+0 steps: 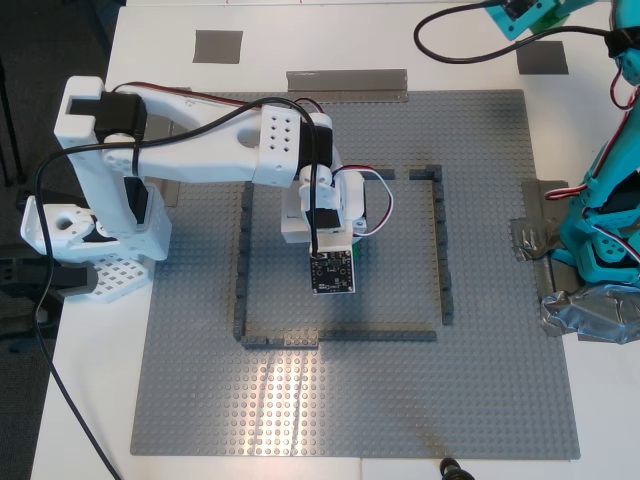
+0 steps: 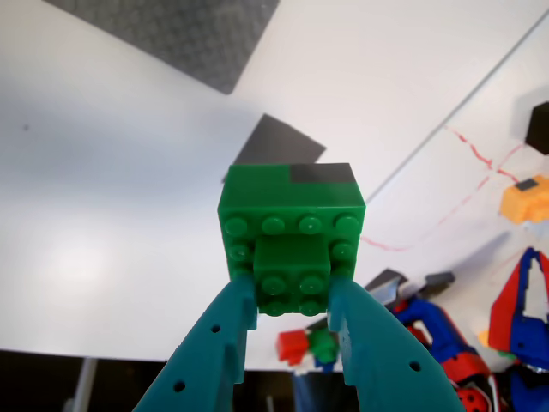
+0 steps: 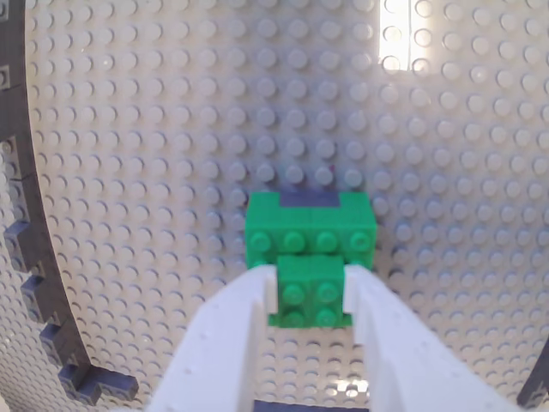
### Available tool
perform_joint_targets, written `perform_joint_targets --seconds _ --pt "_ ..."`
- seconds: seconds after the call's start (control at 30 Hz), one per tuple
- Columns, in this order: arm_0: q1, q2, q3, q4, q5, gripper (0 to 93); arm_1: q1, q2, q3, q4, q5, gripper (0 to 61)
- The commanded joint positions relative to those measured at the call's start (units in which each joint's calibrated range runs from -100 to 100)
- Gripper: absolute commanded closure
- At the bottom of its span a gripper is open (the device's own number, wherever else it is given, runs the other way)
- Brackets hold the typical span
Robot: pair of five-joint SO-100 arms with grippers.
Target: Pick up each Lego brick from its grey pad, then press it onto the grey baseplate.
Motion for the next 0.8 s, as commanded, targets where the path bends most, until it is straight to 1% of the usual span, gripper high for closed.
perform_joint_targets --seconds 0.0,0.03,0.1,0.13,0.17,0.27,0.4,0.63,0.77 --pt "-1.1 -3.03 -0.19 0.7 -0.01 92.7 0.14 -0.86 -1.49 -1.02 0.78 60.3" --pt "-1.17 -3.03 -0.19 0.7 -0.01 92.7 0.0 -0.86 -1.31 -0.77 0.73 56.1" --pt "-1.53 -3.03 -0.19 0.7 -0.01 92.7 -0.22 -0.78 -1.13 -0.37 0.54 44.8" --pt "-1.53 -3.03 -0.1 0.7 -0.01 92.7 -0.29 -0.78 -1.13 -0.28 0.54 42.8" --pt "-1.61 -3.03 -0.1 0.7 -0.01 92.7 -0.44 -0.69 -1.13 -0.2 0.64 42.6" --pt "-2.4 -3.21 0.36 0.7 -0.01 92.7 -0.51 -0.69 -1.22 -0.28 0.68 38.7" --pt "-4.44 -8.18 5.95 0.7 0.14 92.7 -0.73 -0.69 -1.94 -0.2 0.73 38.7" --pt "-9.3 -26.47 24.37 0.7 0.29 92.7 -1.16 -0.95 -6.54 3.3 0.44 38.7" --pt "-10.53 -31.79 32.14 0.7 0.38 92.7 -1.6 -1.21 -11.15 6.47 0.39 38.5"
